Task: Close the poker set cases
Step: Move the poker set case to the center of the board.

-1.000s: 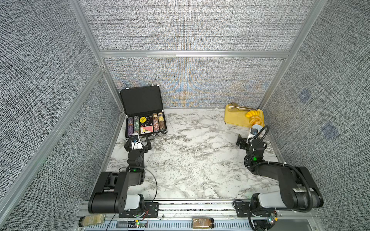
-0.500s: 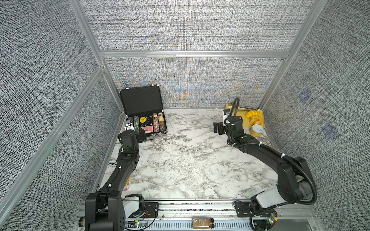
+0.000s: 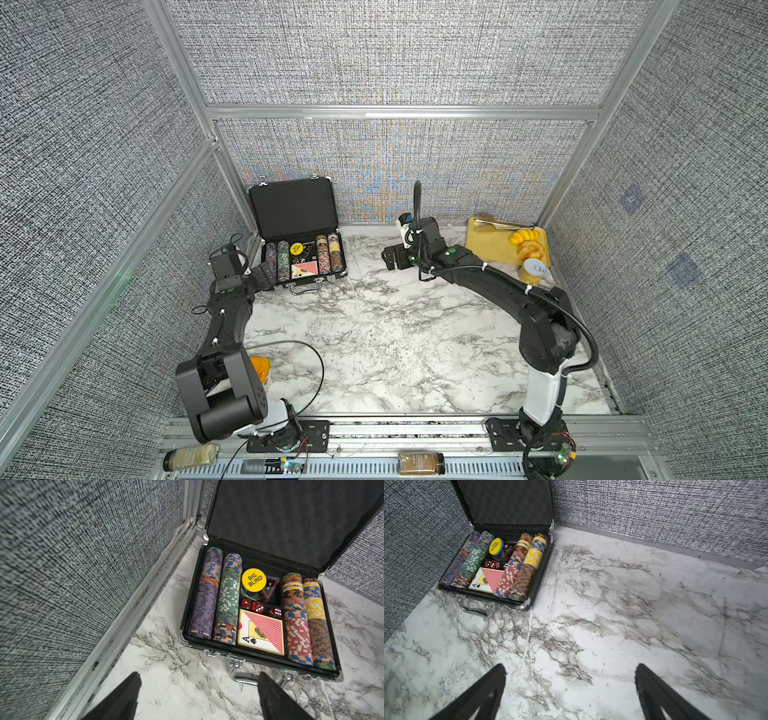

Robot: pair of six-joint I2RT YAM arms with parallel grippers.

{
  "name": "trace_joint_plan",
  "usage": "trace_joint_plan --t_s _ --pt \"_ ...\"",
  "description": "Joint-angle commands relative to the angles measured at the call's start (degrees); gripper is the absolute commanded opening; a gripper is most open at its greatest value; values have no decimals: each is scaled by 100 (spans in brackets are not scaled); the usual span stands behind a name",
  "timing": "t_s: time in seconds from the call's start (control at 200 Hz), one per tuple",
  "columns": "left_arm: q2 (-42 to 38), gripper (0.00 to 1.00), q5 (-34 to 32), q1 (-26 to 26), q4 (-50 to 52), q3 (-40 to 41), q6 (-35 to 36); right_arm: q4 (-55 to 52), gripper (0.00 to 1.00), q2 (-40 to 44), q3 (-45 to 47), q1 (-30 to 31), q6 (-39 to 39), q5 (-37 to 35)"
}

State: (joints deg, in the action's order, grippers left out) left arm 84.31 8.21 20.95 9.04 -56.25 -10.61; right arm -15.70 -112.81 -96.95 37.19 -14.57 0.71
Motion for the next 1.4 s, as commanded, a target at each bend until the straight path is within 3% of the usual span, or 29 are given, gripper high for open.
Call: trace_joint_plan --t_s 0.0,0.255,0.63,1.265,1.396 --pt "429 86 597 202 370 -275 -64 -518 99 -432 -634 201 -306 325" --pt "1948 78 1094 434 1205 -1449 12 -954 98 -1839 -2206 461 -514 482" --pt "2547 72 1347 454 1142 -1945 166 -1174 81 -3589 -4358 472 -786 396" --pt "3268 58 1446 483 1245 -2346 297 -602 72 -4591 -4997 612 -1023 200" --pt "3383 53 1440 488 1301 -2430 288 -692 64 -4727 -5094 649 -1244 -34"
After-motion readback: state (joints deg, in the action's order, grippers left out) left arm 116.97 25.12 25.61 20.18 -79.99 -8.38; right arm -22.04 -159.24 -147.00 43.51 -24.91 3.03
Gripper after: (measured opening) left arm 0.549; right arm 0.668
